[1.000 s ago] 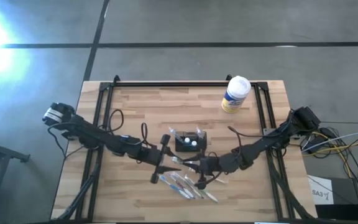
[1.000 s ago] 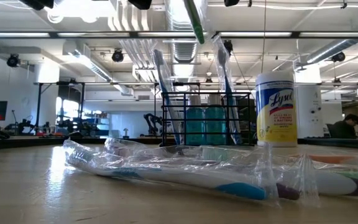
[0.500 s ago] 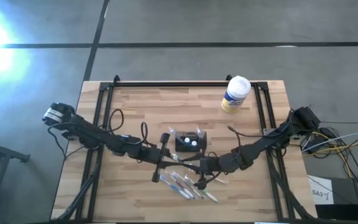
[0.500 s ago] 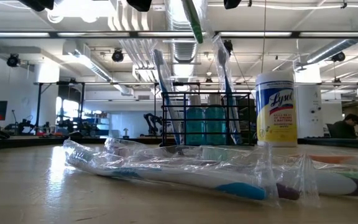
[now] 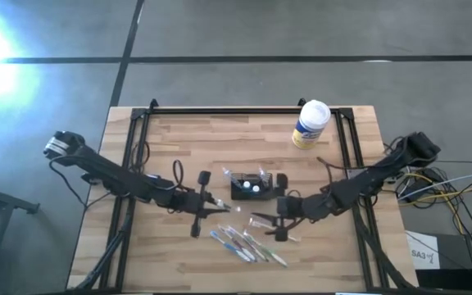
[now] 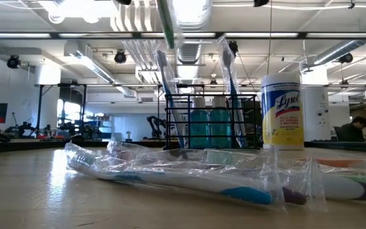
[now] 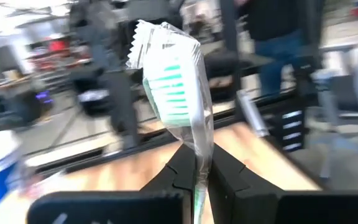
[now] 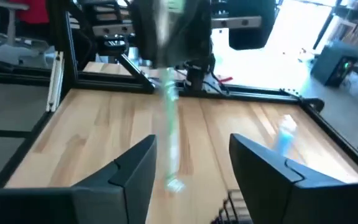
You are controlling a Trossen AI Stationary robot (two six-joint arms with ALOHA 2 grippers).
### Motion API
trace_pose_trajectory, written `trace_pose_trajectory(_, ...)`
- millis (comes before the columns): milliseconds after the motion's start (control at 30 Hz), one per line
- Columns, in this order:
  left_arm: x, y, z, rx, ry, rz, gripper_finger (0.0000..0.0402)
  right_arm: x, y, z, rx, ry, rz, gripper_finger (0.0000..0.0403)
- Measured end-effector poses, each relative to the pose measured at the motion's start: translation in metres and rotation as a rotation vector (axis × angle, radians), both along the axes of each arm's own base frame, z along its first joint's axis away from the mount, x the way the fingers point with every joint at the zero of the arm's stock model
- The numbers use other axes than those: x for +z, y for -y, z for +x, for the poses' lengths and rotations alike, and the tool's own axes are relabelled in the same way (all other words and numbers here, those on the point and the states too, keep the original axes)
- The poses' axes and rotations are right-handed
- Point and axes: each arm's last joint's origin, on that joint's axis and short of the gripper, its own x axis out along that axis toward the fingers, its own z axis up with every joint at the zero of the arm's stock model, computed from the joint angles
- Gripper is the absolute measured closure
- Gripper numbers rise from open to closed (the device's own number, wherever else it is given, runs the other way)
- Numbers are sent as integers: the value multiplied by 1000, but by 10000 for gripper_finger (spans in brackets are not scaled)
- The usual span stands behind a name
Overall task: Pick & Place toothbrushing station
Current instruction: Put the right green toothbrush into the black mesh organizer
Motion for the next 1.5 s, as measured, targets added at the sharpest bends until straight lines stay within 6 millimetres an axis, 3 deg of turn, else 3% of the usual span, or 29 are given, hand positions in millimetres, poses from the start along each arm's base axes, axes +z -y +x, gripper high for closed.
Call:
trace_pose_trajectory(167,-6,-9,-7,145,-12,15,383,-17,-6,-23,64,56,-10,217)
trace_pose_trajectory(400,-22,-21,1,286,-54,6,381,-72,3,-49,85,203,69,246)
trace_pose_trajectory(533,-28,-28,8,320,-66,-3,380,-92,8,-58,79,237,120,264)
trace_pose_trajectory(1167,-67,-35,34,371,-141,-25,378,-92,9,-58,81,273,132,311)
trace_pose_trajectory(1500,-95,-39,32,382,-135,-47,377,-92,9,-58,84,272,132,333)
